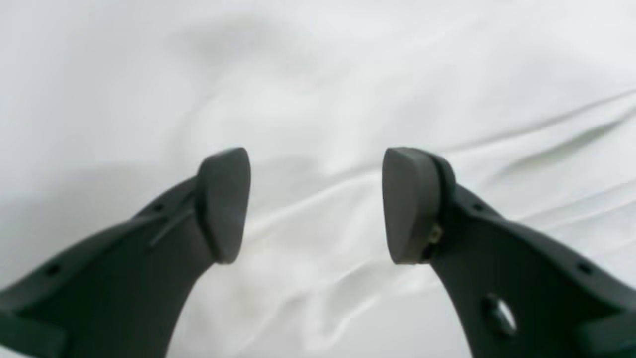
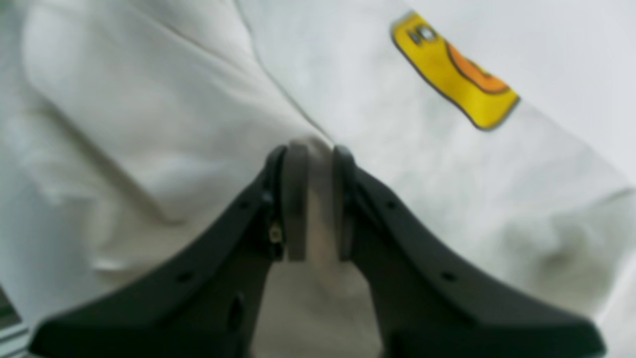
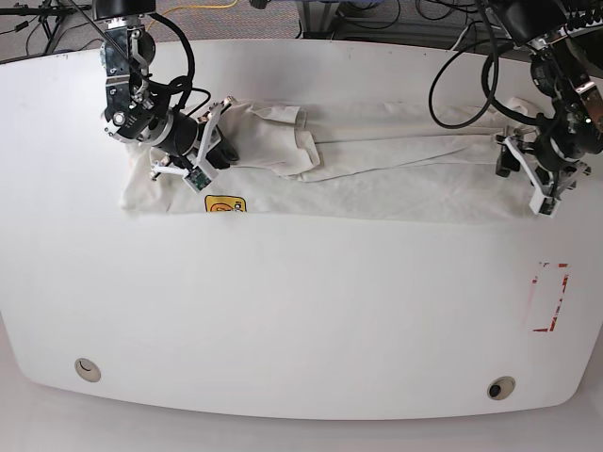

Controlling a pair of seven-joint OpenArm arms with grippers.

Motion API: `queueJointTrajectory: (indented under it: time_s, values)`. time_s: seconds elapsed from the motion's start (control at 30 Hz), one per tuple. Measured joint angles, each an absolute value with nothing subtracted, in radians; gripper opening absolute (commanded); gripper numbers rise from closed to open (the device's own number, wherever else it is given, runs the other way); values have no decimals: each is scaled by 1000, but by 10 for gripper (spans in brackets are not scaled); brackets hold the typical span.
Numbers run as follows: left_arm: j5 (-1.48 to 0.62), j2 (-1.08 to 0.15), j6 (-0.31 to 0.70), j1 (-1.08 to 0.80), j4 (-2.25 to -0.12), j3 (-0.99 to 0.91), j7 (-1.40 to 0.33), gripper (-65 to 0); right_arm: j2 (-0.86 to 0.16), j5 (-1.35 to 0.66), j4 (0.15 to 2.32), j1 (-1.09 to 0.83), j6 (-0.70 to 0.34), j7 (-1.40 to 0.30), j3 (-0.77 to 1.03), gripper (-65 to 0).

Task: Fold the T-shirt properly
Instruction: 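Grasp the shirt end with the left gripper and pull it outward to straighten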

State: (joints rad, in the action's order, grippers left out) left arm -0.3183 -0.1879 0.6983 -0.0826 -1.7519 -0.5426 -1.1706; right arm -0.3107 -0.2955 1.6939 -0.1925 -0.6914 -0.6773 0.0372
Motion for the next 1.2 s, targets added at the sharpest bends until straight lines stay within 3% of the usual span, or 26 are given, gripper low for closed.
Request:
queueJointTrajectory:
  time_s: [0.27, 0.53, 0.93, 1.2]
  values:
    - [-187, -165, 697, -116, -1634, -530, -1089, -269, -313, -318, 1550, -165, -693, -565, 31, -561]
    - [-236, -208, 700, -139, -1562, -529, -1024, -269, -313, -345, 1405, -123, -717, -409, 34, -561]
    - [-220, -203, 700, -159, -1618, -529, -1040, -269, -310, -279, 1443, -104, -718, -429, 33, -561]
    - [-176, -197, 698, -150, -1723, -529, -1088, -268, -307, -234, 1589, -113, -706, -594, 33, -561]
